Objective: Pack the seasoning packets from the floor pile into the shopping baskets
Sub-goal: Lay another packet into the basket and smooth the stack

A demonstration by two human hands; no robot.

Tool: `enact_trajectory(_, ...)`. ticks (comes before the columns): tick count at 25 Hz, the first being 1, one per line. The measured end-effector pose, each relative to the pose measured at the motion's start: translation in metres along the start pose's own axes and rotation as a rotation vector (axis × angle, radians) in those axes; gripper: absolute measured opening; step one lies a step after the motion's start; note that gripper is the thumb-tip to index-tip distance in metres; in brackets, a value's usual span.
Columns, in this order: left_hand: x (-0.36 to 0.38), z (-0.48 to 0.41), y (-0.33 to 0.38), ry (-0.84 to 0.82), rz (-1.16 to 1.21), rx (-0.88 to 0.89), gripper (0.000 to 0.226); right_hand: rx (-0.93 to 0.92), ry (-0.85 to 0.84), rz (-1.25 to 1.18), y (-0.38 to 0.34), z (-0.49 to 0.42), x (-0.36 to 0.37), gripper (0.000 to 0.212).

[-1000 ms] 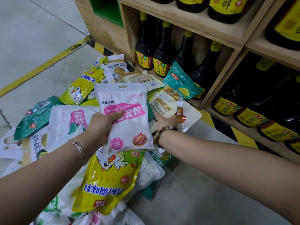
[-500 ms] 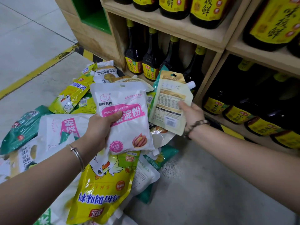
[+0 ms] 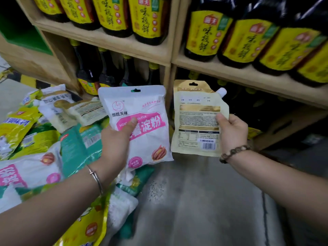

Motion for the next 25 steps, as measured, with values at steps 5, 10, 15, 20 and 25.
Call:
enact_trajectory(5,0.049,0.042,0.027,-0.102,-0.028,0.173,0.007,-0.084,0.111,0.026,-0.026,-0.015,-0.057,0.03)
enact_trajectory(10,0.081,0.071,0.07,-0.088,0.034,0.343,0.013,-0.345,0.24,0.16,-0.098,-0.044,-0.057,0.048)
enact_trajectory(15,0.1,0.096,0.105,-0.098,0.126,0.386,0.014,-0.591,0.26,0.321,-0.182,-0.042,-0.088,0.053)
enact_trajectory(20,0.114,0.122,0.125,-0.181,0.226,0.303,0.034,-0.738,0.28,0.39,-0.245,-0.03,-0.142,0.05)
enact_trajectory(25,0.161,0.155,0.128,-0.352,0.354,0.134,0.032,-0.873,0.379,0.4,-0.29,-0.021,-0.213,0.049)
Point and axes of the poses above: each hand's wrist, its own z-axis away from the middle knuckle, its own x-axis out of the palm, y = z × x, the point moved 7 cm from there along -z, towards the middle knuckle, and after that the axes turned 10 degrees about y, right-handed, at the moved point
